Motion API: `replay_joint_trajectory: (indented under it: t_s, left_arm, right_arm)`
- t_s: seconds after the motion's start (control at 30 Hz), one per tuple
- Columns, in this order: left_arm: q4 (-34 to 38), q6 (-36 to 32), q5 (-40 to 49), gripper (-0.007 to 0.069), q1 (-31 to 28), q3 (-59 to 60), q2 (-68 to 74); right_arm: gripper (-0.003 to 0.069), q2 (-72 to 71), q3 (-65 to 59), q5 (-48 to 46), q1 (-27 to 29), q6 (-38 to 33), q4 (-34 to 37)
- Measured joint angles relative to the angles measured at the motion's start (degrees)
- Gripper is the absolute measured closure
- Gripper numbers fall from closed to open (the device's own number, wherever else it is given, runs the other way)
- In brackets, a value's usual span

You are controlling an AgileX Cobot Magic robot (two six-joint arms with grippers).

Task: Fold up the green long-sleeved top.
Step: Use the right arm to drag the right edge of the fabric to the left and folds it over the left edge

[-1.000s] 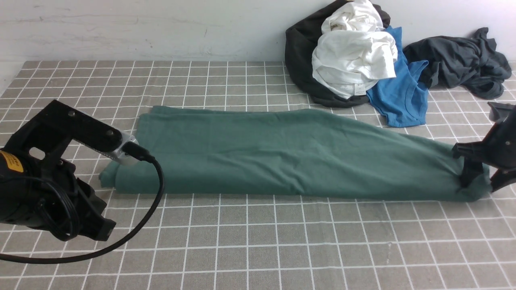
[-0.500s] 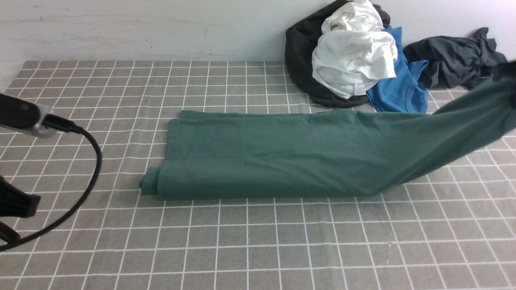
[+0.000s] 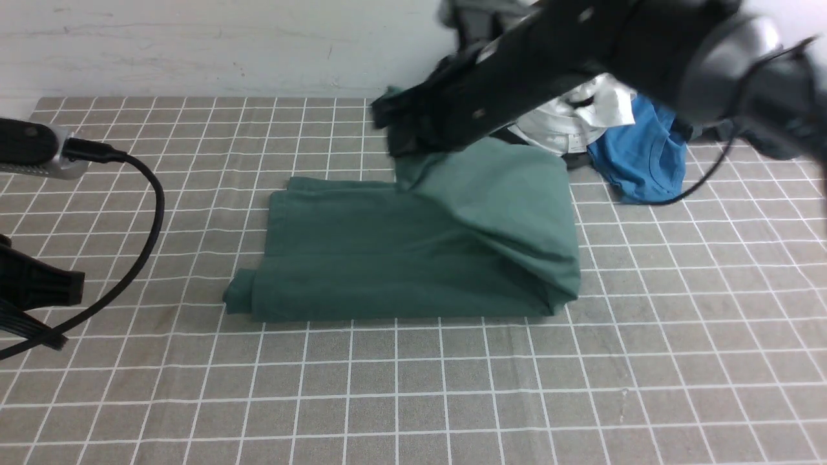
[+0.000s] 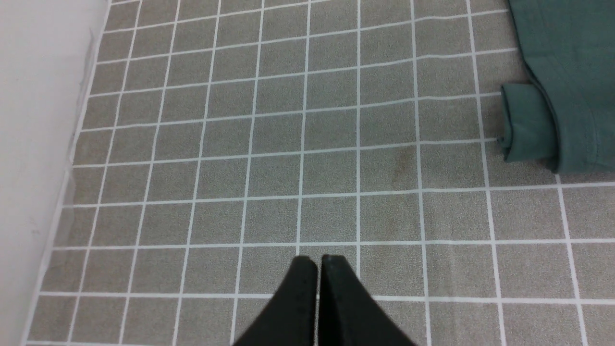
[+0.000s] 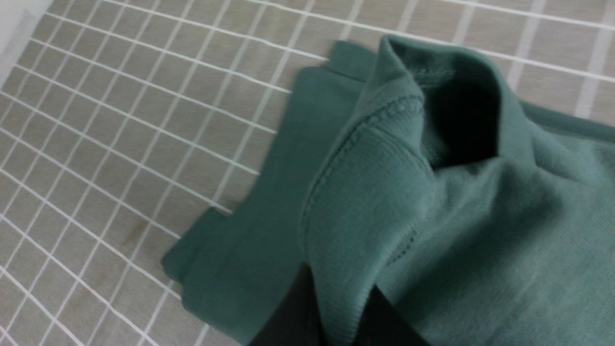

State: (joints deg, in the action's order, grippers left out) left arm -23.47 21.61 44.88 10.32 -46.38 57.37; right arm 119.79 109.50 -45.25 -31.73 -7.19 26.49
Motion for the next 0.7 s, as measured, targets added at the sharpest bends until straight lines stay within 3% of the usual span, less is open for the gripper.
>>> replay_joint_trajectory:
  t_s: [0.07,0.23,0.4,0.5,0.6,0.7]
  left_arm:
    - [0.20,-0.13,0.44,0.0631,0.00,0.00,0.00]
    - [0.30,-0.20,1.10,0.0631,0.00,0.98,0.00]
    - [0.99,-0.24,0.25,0.0631,0.00,3.06,0.00]
    - [1.26,-0.24,-0.18,0.0631,0.00,3.06,0.00]
    - [1.76,-0.24,-0.18,0.0631,0.00,3.06,0.00]
    - [2.96,-0.24,-0.57,0.0631,0.00,3.06,0.00]
  right_arm:
    - [0.0638,6.31,3.71,2.51,-3.46,0.00,0.35]
    - [0.0573,13.82,11.89,0.74,-4.97,0.00,1.00]
    - [0.0428,18.00,22.66,-3.49,-5.25,-0.59,0.77]
    - [0.0391,17.95,25.43,-6.14,-5.25,-2.27,-2.46]
    - [0.0400,17.95,25.92,-9.33,-5.25,-2.80,-7.69]
    - [0.0477,19.77,25.92,-11.45,-5.25,-1.56,-10.01]
